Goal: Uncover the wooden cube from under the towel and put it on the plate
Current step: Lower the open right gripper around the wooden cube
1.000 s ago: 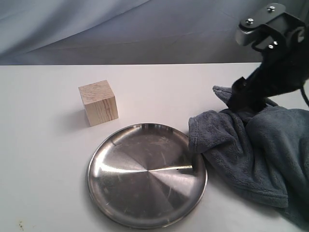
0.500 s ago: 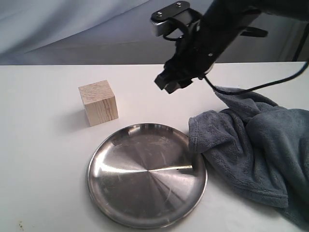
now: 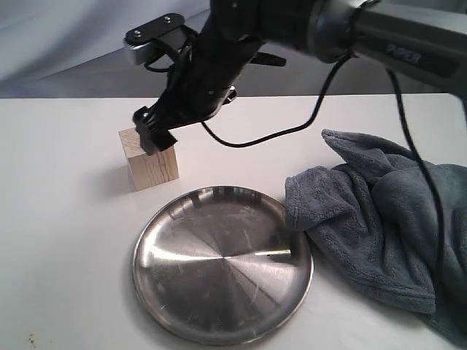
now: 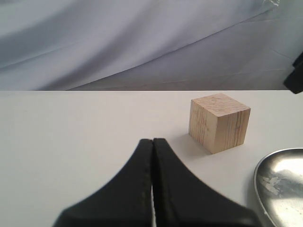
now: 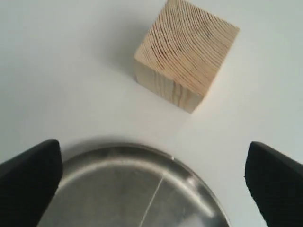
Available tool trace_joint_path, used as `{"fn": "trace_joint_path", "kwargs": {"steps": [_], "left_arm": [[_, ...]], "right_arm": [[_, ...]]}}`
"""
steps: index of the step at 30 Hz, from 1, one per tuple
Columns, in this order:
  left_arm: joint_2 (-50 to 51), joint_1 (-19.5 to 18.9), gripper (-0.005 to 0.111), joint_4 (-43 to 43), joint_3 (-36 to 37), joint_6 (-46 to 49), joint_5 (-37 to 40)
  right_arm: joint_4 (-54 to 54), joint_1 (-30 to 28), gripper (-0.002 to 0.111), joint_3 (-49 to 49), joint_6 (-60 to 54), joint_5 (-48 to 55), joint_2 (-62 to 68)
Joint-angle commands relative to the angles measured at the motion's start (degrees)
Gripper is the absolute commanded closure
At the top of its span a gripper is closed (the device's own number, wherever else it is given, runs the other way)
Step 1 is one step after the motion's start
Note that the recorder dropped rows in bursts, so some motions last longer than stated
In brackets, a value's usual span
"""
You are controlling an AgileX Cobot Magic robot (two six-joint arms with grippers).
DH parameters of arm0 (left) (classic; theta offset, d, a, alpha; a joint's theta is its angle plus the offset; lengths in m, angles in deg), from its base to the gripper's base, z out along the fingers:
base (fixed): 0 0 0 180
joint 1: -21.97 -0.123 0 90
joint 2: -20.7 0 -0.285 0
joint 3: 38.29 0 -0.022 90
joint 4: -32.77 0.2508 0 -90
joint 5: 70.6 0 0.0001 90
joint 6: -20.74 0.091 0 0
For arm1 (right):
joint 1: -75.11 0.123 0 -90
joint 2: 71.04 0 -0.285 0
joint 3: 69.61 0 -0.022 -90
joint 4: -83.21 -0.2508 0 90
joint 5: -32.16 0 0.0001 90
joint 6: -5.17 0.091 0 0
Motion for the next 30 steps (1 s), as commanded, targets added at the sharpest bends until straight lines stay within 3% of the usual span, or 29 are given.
{"fn": "trace_joint_path", "kwargs": {"steps": [1, 7, 24, 30], "left_arm": [[-0.23, -0.17, 0.107, -0.28, 0.26, -0.30, -0.36], [-0.23, -0.17, 0.107, -0.28, 0.26, -0.30, -0.36], [-0.23, -0.17, 0.107, -0.28, 0.26, -0.30, -0.36], [-0.23, -0.17, 0.107, -0.28, 0.26, -0.19, -0.36]], "right_arm": [[-0.23, 1.54, 0.003, -2.54, 2.87, -8.43, 3.35], [1.20, 1.60, 0.003, -2.54, 16.48, -22.64, 6.94], [3.02, 1.60, 0.003, -2.54, 16.66, -44.20, 17.85], [-1.09, 1.63, 0.003, -2.54, 16.92, -44.44, 20.96]]}}
